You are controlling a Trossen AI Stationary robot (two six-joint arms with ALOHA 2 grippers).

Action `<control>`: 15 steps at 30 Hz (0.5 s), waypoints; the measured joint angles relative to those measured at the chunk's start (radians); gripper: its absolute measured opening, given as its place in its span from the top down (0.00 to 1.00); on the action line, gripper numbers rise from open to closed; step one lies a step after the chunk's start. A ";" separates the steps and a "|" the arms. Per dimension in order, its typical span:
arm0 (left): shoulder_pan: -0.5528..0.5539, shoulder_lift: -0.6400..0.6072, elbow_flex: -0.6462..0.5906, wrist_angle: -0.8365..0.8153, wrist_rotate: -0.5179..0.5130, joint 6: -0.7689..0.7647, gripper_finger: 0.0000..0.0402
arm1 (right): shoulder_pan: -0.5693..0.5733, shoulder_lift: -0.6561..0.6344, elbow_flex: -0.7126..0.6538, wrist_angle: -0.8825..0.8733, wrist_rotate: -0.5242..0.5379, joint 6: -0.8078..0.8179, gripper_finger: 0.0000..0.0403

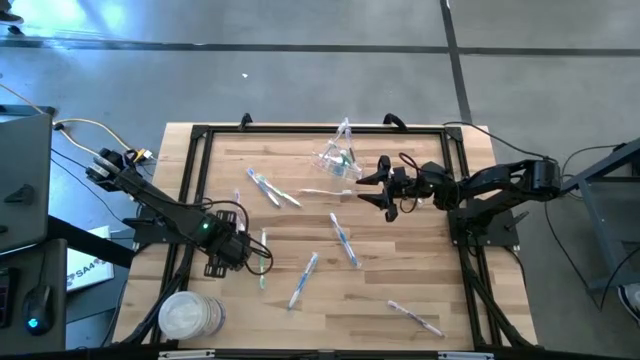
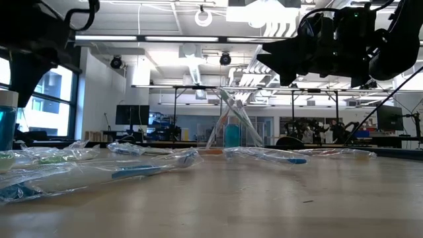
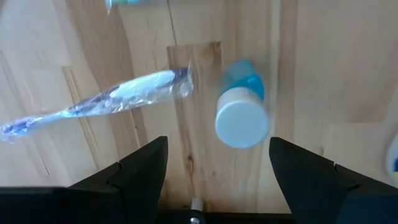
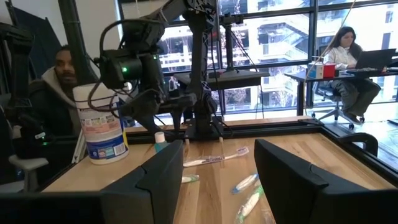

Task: Pick & Place toothbrushing station
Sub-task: Put the blue mouthwash into the transparent organizer

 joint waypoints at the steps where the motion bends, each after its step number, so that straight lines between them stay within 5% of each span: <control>1: 0.000 0.000 -0.010 0.013 0.000 0.000 0.31 | 0.000 0.000 0.000 0.000 0.000 0.000 0.53; 15: 0.000 0.000 -0.039 0.081 -0.023 0.046 0.31 | 0.000 0.000 0.000 0.000 0.008 -0.003 0.53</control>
